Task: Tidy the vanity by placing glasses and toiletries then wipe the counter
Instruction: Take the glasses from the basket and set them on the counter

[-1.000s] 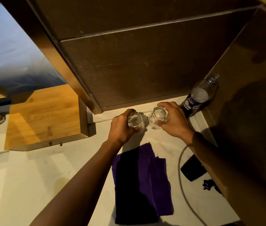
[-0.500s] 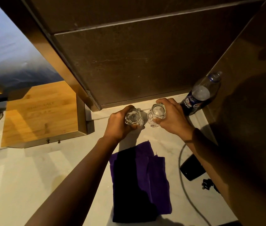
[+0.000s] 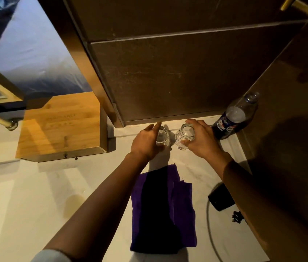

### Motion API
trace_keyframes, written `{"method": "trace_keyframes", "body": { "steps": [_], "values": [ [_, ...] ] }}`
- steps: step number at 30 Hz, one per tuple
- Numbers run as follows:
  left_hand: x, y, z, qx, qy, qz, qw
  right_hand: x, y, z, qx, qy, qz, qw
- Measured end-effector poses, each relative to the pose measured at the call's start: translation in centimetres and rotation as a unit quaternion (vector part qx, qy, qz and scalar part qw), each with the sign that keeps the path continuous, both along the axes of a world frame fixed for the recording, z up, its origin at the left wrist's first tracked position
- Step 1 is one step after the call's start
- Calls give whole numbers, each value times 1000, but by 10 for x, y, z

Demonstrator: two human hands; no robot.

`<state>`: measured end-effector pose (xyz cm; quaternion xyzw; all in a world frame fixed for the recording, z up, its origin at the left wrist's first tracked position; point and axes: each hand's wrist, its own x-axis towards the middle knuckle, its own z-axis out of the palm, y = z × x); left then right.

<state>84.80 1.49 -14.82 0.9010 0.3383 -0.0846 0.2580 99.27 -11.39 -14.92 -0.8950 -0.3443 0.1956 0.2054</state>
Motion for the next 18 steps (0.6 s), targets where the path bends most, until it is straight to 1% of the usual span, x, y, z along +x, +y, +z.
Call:
{"method": "trace_keyframes", "body": {
  "steps": [1, 3, 5, 7, 8, 12, 15, 18],
  "values": [
    [-1, -4, 2, 22, 11, -10, 1000, -1, 0, 0, -15, -2, 3, 1000],
    [-8, -15, 5, 66, 1, -19, 998, -9, -3, 3, -42, -27, 14, 999],
    [-24, -27, 12, 93, -29, -31, 995, -25, -12, 14, -23, -96, 26, 995],
    [-34, -37, 5, 97, -26, -56, 993, -37, -21, 12, 21, -152, 39, 987],
    [-39, -41, 1, 97, -16, -66, 993, -43, -26, 10, 31, -164, 46, 985],
    [-43, -44, -12, 83, 24, -76, 993, -57, -32, -4, -39, -156, 74, 984],
    [-43, -39, -12, 84, 41, -87, 992, -58, -34, 0, -42, -155, 75, 984],
    [-50, -38, -13, 66, 47, -98, 992, -60, -35, 5, -45, -141, 78, 986]
  ]
}}
